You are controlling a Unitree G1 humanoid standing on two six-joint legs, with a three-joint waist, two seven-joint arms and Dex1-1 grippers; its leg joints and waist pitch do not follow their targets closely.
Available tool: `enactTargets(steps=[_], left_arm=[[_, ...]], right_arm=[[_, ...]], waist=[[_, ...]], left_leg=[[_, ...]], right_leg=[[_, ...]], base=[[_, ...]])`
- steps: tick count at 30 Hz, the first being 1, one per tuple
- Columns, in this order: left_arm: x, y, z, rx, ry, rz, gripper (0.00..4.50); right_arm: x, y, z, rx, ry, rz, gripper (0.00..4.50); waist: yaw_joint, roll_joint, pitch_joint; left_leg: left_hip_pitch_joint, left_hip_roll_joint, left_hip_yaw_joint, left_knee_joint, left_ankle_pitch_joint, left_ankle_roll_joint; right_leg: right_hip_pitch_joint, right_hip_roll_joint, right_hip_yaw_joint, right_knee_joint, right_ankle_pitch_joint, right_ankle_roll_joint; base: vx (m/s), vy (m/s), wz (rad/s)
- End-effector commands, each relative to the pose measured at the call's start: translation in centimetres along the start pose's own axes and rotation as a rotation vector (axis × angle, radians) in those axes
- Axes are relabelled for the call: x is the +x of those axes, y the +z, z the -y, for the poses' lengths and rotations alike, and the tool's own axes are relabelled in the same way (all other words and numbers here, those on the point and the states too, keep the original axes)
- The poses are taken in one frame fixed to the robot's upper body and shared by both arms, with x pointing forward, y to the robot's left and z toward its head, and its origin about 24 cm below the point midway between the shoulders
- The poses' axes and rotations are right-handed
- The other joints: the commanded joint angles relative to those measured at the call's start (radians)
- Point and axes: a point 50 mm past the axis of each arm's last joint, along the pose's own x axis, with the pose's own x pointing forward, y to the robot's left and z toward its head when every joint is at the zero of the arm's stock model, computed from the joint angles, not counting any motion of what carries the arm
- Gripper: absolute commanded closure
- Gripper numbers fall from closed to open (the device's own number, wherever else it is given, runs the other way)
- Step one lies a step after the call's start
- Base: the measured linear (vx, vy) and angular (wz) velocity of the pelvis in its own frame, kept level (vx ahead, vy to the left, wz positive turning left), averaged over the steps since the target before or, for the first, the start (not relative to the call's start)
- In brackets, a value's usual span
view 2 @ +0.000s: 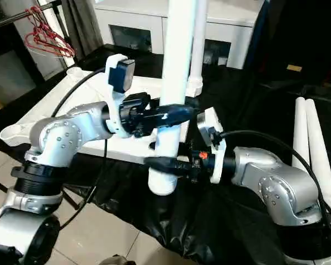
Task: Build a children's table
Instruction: Pick table leg
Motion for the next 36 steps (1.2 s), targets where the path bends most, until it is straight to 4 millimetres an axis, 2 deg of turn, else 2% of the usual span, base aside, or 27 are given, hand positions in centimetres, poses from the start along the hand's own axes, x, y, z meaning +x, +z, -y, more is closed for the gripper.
enactTargets(steps=[1,4,5,8,11,16,19,21,22,23,24,27,28,31,32,35,36], left_arm=[[0.2,0.5,-0.6,0.078,0.125,0.011,1.54],[0.1,0.0,-2.3,0.121,0.377,-0.019,1.44],[0.0,-0.2,-3.1,0.093,0.482,-0.005,1.44],[-0.3,-0.2,-4.3,0.057,0.655,0.037,1.44],[-0.4,0.2,-5.0,0.038,0.772,0.097,1.44],[-0.5,1.2,-5.7,0.050,0.910,0.196,1.92],[-0.2,1.6,-5.6,0.065,0.923,0.213,2.12],[0.4,1.3,-5.2,0.051,0.872,0.209,2.22],[0.4,1.3,-5.2,0.051,0.872,0.209,2.34],[0.6,1.2,-5.0,0.049,0.852,0.210,2.50],[0.7,1.2,-4.9,0.046,0.837,0.214,2.50],[1.2,1.2,-4.5,0.048,0.778,0.209,2.61],[1.2,1.2,-4.5,0.050,0.770,0.207,2.62],[1.4,0.9,-3.8,0.080,0.650,0.141,2.63],[1.4,0.9,-3.8,0.083,0.637,0.134,2.64],[1.1,0.9,-3.5,0.109,0.578,0.087,2.64],[1.0,1.0,-3.5,0.116,0.561,0.077,2.64]], right_arm=[[0.3,0.3,1.3,-0.036,-0.153,0.029,2.59],[1.3,0.8,2.3,-0.082,-0.306,0.074,2.59],[1.9,0.9,2.5,-0.085,-0.352,0.093,2.59],[3.0,1.0,2.5,-0.088,-0.403,0.113,2.59],[3.8,0.9,2.5,-0.097,-0.438,0.123,2.59],[5.0,0.7,2.3,-0.113,-0.474,0.131,2.59],[5.5,0.6,2.3,-0.117,-0.502,0.135,2.59],[5.7,0.6,2.3,-0.119,-0.516,0.137,2.59],[5.7,0.6,2.3,-0.119,-0.516,0.137,2.59],[5.7,0.6,2.3,-0.120,-0.517,0.137,2.59],[5.7,0.6,2.3,-0.122,-0.518,0.138,2.59],[5.5,0.7,2.4,-0.100,-0.517,0.144,2.59],[5.4,0.7,2.4,-0.091,-0.515,0.147,1.89],[4.3,0.8,2.7,-0.019,-0.485,0.144,1.89],[4.1,0.9,2.7,-0.019,-0.483,0.140,1.63],[2.8,0.6,2.9,-0.023,-0.435,0.076,1.45],[2.3,0.6,3.1,-0.014,-0.427,0.065,1.41]], waist=[[0.002,-0.034,-0.077],[-0.005,-0.041,-0.077],[-0.005,-0.041,-0.076],[-0.002,-0.040,-0.078],[-0.003,-0.041,-0.078],[-0.003,-0.044,-0.078],[-0.002,-0.043,-0.077],[-0.003,-0.044,-0.077],[-0.003,-0.042,-0.077],[-0.003,-0.044,-0.076],[-0.003,-0.040,-0.076],[-0.004,-0.042,-0.075],[-0.004,-0.041,-0.076],[-0.004,-0.041,-0.075],[-0.001,-0.040,-0.077],[0.001,-0.040,-0.076],[0.000,-0.043,-0.076]], left_leg=[[0.003,0.022,-0.007,-0.051,-0.059,0.051],[0.004,0.022,-0.007,-0.053,-0.066,0.033],[0.005,0.019,-0.005,-0.053,-0.067,0.030],[0.005,0.019,-0.006,-0.053,-0.060,0.026],[0.005,0.019,-0.007,-0.054,-0.065,0.028],[0.003,0.020,-0.008,-0.054,-0.062,0.033],[0.004,0.020,-0.009,-0.055,-0.067,0.034],[0.003,0.020,-0.009,-0.056,-0.070,0.034],[0.004,0.020,-0.008,-0.055,-0.074,0.033],[0.004,0.019,-0.008,-0.056,-0.079,0.033],[0.005,0.021,-0.008,-0.057,-0.085,0.033],[0.004,0.020,-0.009,-0.057,-0.086,0.033],[0.005,0.020,-0.009,-0.057,-0.086,0.033],[0.007,0.019,-0.009,-0.058,-0.086,0.039],[0.006,0.022,-0.010,-0.057,-0.077,0.042],[0.009,0.023,-0.007,-0.056,-0.083,0.040],[0.005,0.022,-0.007,-0.056,-0.076,0.039]], right_leg=[[0.059,-0.068,0.040,-0.074,-0.239,-0.131],[0.059,-0.066,0.039,-0.076,-0.239,-0.120],[0.059,-0.067,0.039,-0.077,-0.252,-0.113],[0.060,-0.066,0.040,-0.077,-0.245,-0.110],[0.059,-0.066,0.040,-0.076,-0.215,-0.113],[0.060,-0.067,0.041,-0.074,-0.187,-0.112],[0.059,-0.068,0.041,-0.075,-0.195,-0.112],[0.059,-0.068,0.041,-0.074,-0.197,-0.113],[0.058,-0.069,0.042,-0.076,-0.202,-0.113],[0.059,-0.069,0.042,-0.077,-0.208,-0.111],[0.058,-0.069,0.042,-0.077,-0.215,-0.111],[0.058,-0.068,0.042,-0.077,-0.211,-0.108],[0.058,-0.068,0.042,-0.077,-0.212,-0.108],[0.059,-0.068,0.043,-0.078,-0.215,-0.107],[0.059,-0.069,0.043,-0.074,-0.205,-0.114],[0.059,-0.068,0.044,-0.074,-0.191,-0.121],[0.061,-0.069,0.044,-0.072,-0.184,-0.122]], base=[[0.000,0.000,0.00],[0.000,0.000,0.00],[0.000,0.000,0.00],[0.000,0.000,0.00],[0.000,0.000,0.00],[0.000,0.000,0.00],[0.000,0.000,0.00],[0.000,0.000,0.00],[0.000,0.000,0.00],[0.000,0.000,0.00],[0.000,0.000,0.00],[0.000,0.000,0.00],[0.000,0.000,0.00],[0.000,0.000,0.00],[0.000,0.000,0.00],[0.000,0.000,0.00],[0.000,0.000,0.00]])
